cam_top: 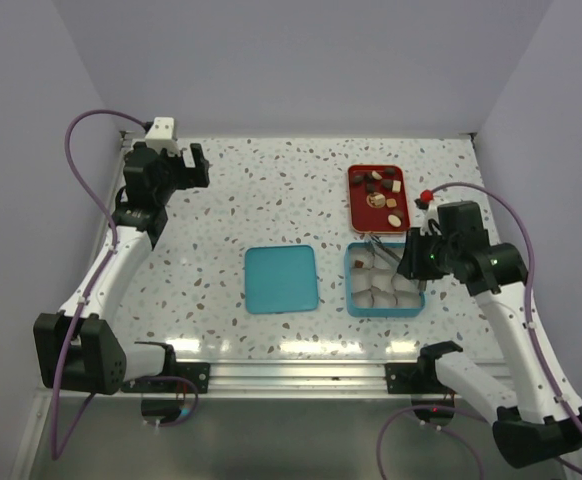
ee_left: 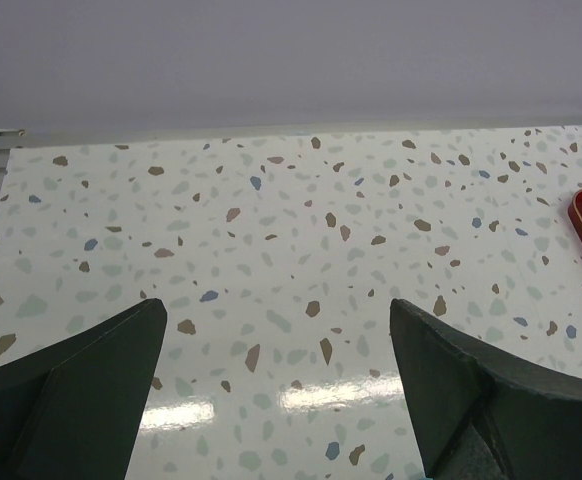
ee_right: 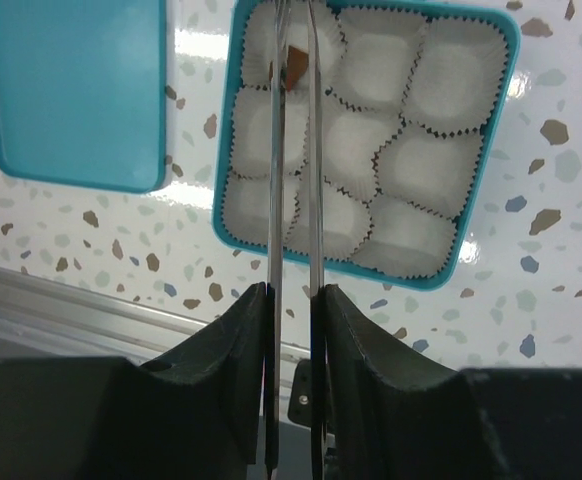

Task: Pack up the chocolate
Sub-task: Pick up the fake chocolate from the plate.

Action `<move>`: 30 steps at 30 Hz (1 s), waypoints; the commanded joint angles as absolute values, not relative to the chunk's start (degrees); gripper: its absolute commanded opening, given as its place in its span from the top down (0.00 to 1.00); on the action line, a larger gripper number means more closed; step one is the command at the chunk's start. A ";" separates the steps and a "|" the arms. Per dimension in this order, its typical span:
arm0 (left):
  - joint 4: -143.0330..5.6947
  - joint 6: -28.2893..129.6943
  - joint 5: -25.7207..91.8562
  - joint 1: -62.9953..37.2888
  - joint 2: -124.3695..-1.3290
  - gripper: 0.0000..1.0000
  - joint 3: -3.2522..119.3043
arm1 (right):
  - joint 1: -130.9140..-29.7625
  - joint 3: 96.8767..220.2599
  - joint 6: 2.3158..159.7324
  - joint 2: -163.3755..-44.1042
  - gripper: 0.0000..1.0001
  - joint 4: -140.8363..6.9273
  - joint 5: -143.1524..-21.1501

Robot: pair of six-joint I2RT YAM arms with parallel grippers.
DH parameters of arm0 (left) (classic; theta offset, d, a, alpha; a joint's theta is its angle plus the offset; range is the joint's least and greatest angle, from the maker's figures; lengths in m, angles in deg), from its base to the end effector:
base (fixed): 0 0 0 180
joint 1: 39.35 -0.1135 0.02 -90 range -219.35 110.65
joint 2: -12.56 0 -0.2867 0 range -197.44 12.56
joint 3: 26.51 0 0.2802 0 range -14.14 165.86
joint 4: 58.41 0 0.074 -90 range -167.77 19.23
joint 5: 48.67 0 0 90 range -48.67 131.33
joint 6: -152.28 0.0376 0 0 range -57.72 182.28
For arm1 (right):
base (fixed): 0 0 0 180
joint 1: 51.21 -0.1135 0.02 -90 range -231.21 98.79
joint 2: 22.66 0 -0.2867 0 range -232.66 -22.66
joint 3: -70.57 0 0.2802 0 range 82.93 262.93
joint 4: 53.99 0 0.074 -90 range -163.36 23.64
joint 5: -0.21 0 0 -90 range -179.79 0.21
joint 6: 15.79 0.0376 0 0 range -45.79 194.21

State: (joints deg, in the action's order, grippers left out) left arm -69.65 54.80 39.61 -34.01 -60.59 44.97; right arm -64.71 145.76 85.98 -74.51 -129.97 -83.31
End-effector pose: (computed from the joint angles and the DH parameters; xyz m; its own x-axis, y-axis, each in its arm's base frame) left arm 0.3242 -0.0314 0.3548 -0.2365 -0.1086 -0.9656 0.0922 0.9867 -0.1335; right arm 0.1621 0.0433 0.3615 -0.8175 0.0122 -0.5758 -0.1346 0.9680 0.2116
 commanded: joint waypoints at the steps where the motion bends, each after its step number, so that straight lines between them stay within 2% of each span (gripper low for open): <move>1: -68.40 54.55 39.48 -33.73 -60.39 0.00 46.06 | -64.92 150.69 85.20 -76.35 0.69 -126.92 -85.13; 5: -68.49 54.72 39.75 -33.73 -60.39 0.00 46.15 | -64.92 152.28 84.84 -79.61 0.69 -123.06 -86.80; 15: -68.93 54.90 40.27 -33.73 -60.30 0.00 46.24 | -64.83 148.94 84.50 -89.71 0.68 -102.77 -92.85; 20: -69.28 55.25 41.15 -33.73 -59.60 0.00 46.24 | -64.75 149.38 82.65 -96.13 0.67 -98.80 -96.11; 30: -69.37 55.34 41.15 -33.73 -60.04 0.00 46.24 | -64.31 149.03 80.37 -97.89 0.64 -96.33 -99.28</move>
